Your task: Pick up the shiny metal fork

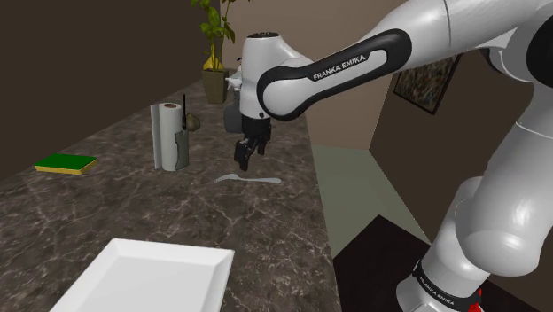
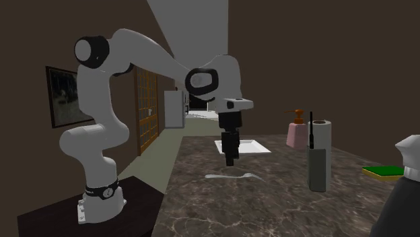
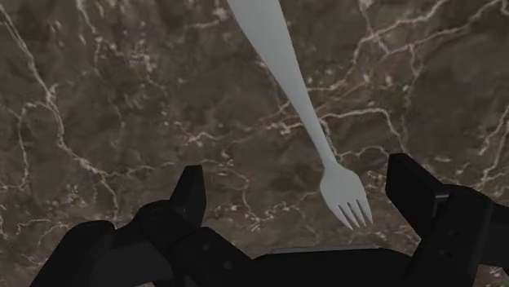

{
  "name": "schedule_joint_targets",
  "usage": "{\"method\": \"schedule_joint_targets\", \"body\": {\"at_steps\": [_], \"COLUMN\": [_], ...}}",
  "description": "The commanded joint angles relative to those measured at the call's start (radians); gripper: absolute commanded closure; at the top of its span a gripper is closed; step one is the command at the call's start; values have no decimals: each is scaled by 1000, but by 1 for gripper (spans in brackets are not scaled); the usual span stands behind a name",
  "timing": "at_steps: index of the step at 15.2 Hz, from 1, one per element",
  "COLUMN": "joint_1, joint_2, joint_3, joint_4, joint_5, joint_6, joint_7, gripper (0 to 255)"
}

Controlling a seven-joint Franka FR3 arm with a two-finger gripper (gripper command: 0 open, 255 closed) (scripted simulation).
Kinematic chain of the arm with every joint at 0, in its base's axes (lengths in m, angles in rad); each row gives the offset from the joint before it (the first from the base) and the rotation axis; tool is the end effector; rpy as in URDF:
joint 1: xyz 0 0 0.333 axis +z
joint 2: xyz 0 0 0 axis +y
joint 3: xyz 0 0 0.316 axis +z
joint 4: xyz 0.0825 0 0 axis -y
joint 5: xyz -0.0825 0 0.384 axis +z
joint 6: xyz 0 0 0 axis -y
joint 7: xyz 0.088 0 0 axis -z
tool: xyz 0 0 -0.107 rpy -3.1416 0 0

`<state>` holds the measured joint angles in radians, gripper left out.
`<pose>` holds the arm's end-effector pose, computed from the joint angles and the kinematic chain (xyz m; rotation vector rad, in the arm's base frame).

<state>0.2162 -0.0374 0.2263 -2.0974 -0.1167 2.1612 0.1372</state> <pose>0.4959 0.2308 0.4464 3.0090 0.5565 0.1942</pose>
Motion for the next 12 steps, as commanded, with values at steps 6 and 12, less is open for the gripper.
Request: {"method": "schedule_joint_targets", "body": {"at_steps": [6,12], "joint_1": [29,30], "joint_2": [137,165], "joint_3": [26,23], "joint_4": [62,33], "joint_5": [-51,-67], "joint_6": [72,128], "joint_7": [37,53], "gripper": [0,0]}}
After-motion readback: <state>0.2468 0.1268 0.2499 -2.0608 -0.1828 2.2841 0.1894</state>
